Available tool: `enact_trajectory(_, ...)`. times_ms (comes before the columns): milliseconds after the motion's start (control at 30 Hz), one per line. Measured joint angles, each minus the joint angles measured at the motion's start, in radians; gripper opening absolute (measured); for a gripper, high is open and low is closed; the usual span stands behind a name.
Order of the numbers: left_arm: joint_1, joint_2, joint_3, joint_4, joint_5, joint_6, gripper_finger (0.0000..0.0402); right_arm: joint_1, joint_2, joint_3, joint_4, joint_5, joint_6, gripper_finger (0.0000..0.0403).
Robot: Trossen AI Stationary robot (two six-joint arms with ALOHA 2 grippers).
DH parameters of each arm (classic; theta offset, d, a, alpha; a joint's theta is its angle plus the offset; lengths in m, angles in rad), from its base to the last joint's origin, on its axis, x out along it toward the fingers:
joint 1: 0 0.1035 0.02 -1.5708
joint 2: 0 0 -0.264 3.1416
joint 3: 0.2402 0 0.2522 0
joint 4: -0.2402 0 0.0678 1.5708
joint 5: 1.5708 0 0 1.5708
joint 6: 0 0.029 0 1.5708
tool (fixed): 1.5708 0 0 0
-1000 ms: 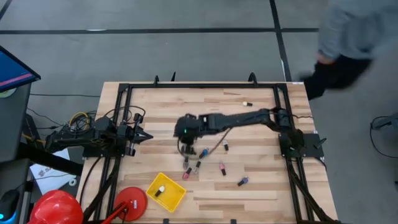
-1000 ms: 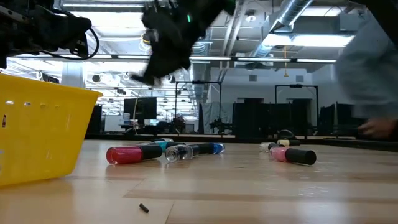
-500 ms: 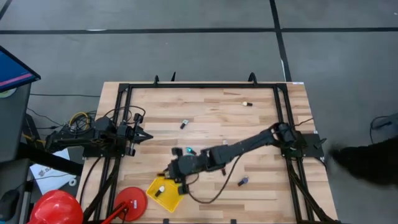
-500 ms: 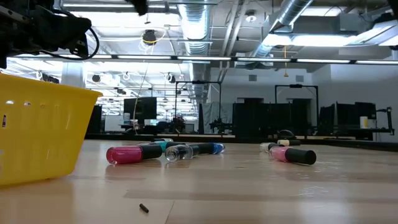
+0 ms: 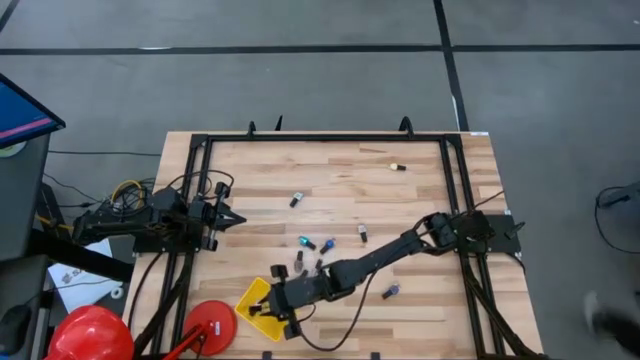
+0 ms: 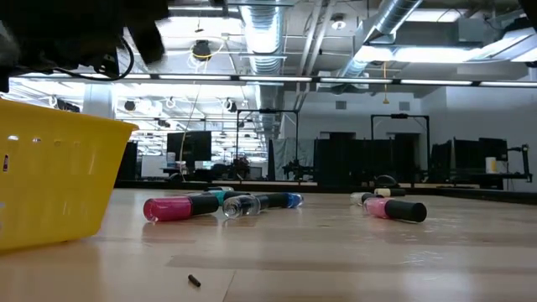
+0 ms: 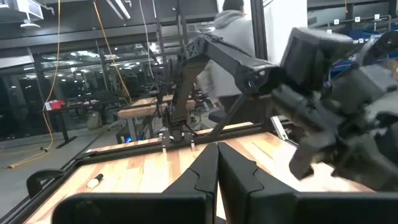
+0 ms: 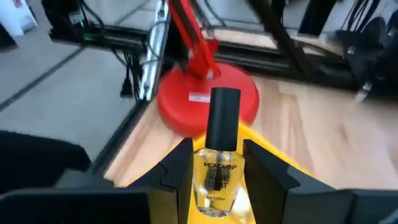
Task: Pick & Place Nail Polish
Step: Put the top transparent nail polish into the yellow basket
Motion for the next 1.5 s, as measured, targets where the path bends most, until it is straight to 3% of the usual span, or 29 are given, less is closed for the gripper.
enact_trajectory(967, 0.001, 0.0, 0.0, 0.0, 0.0, 0.0, 0.0001, 0.01, 0.028, -0.001, -0.122, -0.002, 0.02, 0.0109)
enact_trajectory(1500, 0.001, 0.0, 0.0, 0.0, 0.0, 0.0, 0.0001, 0.01, 0.026, -0.001, -0.136, -0.002, 0.002, 0.0167)
